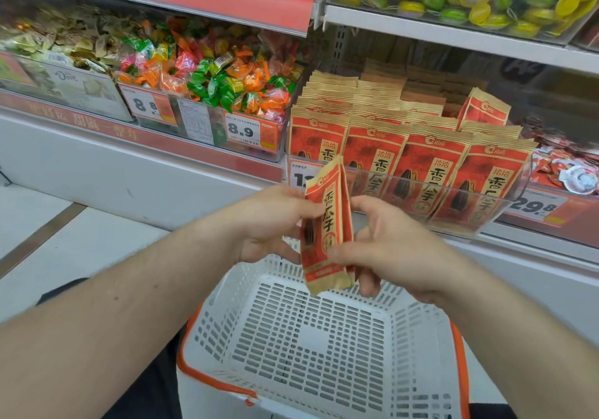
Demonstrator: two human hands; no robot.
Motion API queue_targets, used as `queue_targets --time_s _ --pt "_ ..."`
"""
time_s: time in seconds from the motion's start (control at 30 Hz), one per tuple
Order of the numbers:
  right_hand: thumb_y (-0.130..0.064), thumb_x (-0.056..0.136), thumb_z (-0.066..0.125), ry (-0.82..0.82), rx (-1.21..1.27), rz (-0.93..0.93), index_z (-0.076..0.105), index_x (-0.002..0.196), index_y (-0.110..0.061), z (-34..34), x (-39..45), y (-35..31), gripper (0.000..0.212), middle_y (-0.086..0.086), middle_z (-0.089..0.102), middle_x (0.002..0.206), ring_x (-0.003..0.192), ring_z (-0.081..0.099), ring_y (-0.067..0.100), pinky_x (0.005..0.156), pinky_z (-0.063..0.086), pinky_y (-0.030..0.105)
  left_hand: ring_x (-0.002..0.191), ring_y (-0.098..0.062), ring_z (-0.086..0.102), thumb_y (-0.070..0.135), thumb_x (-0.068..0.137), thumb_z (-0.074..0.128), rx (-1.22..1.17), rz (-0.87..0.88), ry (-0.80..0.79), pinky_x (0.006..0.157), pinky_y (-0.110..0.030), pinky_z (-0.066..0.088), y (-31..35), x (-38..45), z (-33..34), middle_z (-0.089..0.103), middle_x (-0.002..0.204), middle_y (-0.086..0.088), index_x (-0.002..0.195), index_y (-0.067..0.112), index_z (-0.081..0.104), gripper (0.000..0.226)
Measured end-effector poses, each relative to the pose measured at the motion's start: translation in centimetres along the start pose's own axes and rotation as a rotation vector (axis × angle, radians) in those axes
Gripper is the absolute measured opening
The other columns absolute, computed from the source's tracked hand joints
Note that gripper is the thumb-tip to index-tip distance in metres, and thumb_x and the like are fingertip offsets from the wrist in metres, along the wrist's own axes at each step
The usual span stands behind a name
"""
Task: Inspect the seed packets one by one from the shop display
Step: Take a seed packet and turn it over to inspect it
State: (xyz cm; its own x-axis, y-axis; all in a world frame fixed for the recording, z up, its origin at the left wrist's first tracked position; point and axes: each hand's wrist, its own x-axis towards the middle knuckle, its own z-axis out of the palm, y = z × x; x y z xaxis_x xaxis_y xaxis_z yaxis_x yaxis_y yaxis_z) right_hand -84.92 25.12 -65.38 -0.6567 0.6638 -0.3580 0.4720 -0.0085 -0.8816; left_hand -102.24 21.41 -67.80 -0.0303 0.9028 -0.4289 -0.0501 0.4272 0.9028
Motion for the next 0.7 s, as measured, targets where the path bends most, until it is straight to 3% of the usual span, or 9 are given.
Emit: queue_targets --time_s 0.13,0.3,0.4,0.47,0.57,0.7 --pt "-0.010 0.084 0.074 0.006 -0.163 -0.016 0.038 0.130 -0.030 1.0 0.1 0.3 0.063 0.002 0.068 0.059 0.044 0.059 0.019 0.046 0.050 0.031 0.093 -0.026 0.066 0.028 0.097 0.061 -0.039 0.000 -0.006 0.090 -0.061 0.054 -0.3 0.0 0.7 0.072 0.084 -0.003 0.108 0.016 0.067 0.017" --pt "-0.022 0.086 0.075 -0.013 -0.206 -0.036 0.040 0.129 -0.032 0.6 0.2 0.6 0.057 0.002 0.068 0.061 0.049 0.063 0.020 0.049 0.050 0.031 0.082 -0.021 0.066 0.016 0.091 0.069 -0.051 0.029 0.028 0.085 -0.057 0.057 -0.7 0.3 0.9 0.069 0.078 -0.003 0.108 0.017 0.061 0.018" --pt "-0.036 0.090 0.066 0.089 -0.157 -0.075 0.056 0.117 -0.021 -0.2 0.5 0.7 0.033 0.005 0.068 0.062 0.048 0.062 0.019 0.049 0.048 0.030 0.083 -0.021 0.067 0.014 0.074 0.080 -0.019 0.049 0.017 0.081 -0.052 0.056 -0.9 0.5 0.7 0.071 0.087 -0.003 0.122 0.020 0.052 0.056" --pt "-0.042 0.093 0.058 0.217 -0.110 -0.105 0.064 0.100 -0.014 -0.7 0.9 0.9 0.029 0.004 0.067 0.062 0.049 0.062 0.018 0.050 0.049 0.032 0.084 -0.020 0.068 0.008 0.075 0.080 0.018 0.078 -0.008 0.084 -0.053 0.054 -1.1 0.6 0.7 0.070 0.093 0.000 0.128 0.022 0.049 0.063" --pt "-0.036 0.099 0.052 0.305 -0.130 -0.166 0.061 0.085 -0.012 -0.7 1.5 1.3 0.029 0.004 0.066 0.063 0.052 0.064 0.020 0.051 0.050 0.033 0.086 -0.020 0.068 0.006 0.071 0.079 0.087 0.097 -0.058 0.086 -0.053 0.054 -1.3 0.5 0.9 0.069 0.099 0.000 0.128 0.024 0.050 0.067" --pt "-0.026 0.102 0.047 0.262 -0.192 -0.216 0.059 0.079 -0.011 -0.5 1.8 1.8 0.030 0.000 0.065 0.062 0.055 0.067 0.021 0.052 0.053 0.032 0.082 -0.020 0.065 0.020 0.063 0.074 0.066 0.101 -0.085 0.077 -0.045 0.049 -1.6 0.6 1.2 0.071 0.093 0.000 0.124 0.024 0.052 0.064"
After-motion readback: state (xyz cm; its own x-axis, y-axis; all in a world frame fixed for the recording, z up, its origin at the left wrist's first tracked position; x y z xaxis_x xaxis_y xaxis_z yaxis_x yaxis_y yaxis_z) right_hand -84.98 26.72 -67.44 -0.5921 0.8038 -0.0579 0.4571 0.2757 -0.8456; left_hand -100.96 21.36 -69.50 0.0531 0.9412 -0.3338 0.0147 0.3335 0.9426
